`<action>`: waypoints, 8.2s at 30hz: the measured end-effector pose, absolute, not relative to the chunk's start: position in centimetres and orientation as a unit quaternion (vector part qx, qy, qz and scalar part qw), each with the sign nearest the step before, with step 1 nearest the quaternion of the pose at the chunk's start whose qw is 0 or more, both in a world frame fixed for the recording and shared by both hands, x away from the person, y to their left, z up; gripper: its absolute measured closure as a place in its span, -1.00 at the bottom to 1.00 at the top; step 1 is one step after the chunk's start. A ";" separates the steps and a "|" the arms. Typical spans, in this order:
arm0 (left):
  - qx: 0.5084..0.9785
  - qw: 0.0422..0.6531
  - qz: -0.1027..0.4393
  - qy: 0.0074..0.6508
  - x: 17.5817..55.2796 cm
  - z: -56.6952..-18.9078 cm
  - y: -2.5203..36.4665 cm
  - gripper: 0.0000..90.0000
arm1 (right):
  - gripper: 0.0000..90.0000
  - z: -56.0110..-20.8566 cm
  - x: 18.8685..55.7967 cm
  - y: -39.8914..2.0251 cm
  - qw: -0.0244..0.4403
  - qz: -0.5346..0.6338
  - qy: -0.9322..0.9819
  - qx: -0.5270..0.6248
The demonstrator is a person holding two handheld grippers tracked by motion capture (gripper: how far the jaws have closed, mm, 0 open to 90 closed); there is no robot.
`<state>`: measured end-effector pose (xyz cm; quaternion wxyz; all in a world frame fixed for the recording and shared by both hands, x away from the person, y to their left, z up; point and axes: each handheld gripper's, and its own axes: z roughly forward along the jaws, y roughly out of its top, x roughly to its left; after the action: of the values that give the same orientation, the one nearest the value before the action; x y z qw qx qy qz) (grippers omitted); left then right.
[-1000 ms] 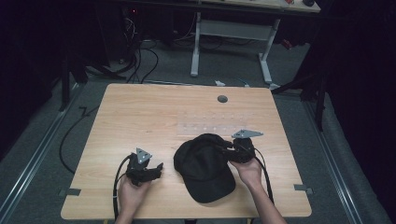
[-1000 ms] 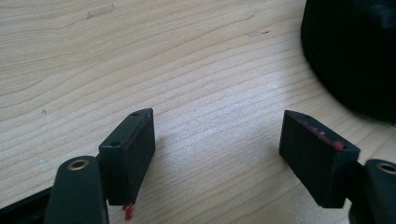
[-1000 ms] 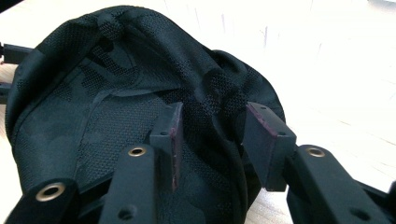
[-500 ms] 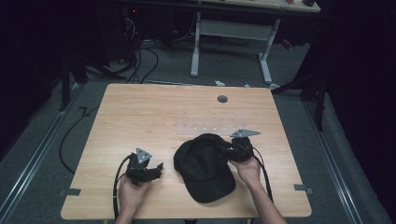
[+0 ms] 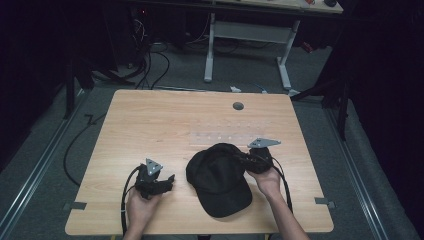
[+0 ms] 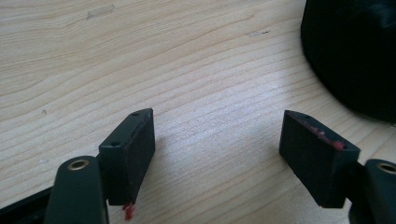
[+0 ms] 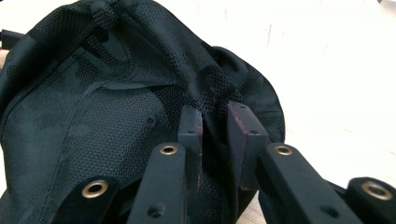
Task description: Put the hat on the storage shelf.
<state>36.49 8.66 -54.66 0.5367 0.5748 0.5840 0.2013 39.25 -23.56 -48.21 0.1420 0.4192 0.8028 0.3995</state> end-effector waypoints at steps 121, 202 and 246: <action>0.631 0.611 -0.078 0.471 34.4 -46.9 3.7 -0.23 | 0.95 -39.9 34.7 -26.0 0.129 0.582 0.750 0.288; 0.593 0.679 -0.107 0.420 31.7 -42.8 7.6 0.92 | 0.07 -48.7 34.1 -29.7 0.197 0.424 0.757 0.456; 0.530 0.702 0.037 0.474 38.9 -38.8 9.0 0.92 | -0.18 -53.1 34.6 -29.7 0.231 0.321 0.759 0.517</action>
<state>38.89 8.98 -38.75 0.7017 0.5303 0.4744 0.0370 34.63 -29.68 -53.06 0.2305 0.5171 0.7592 0.3211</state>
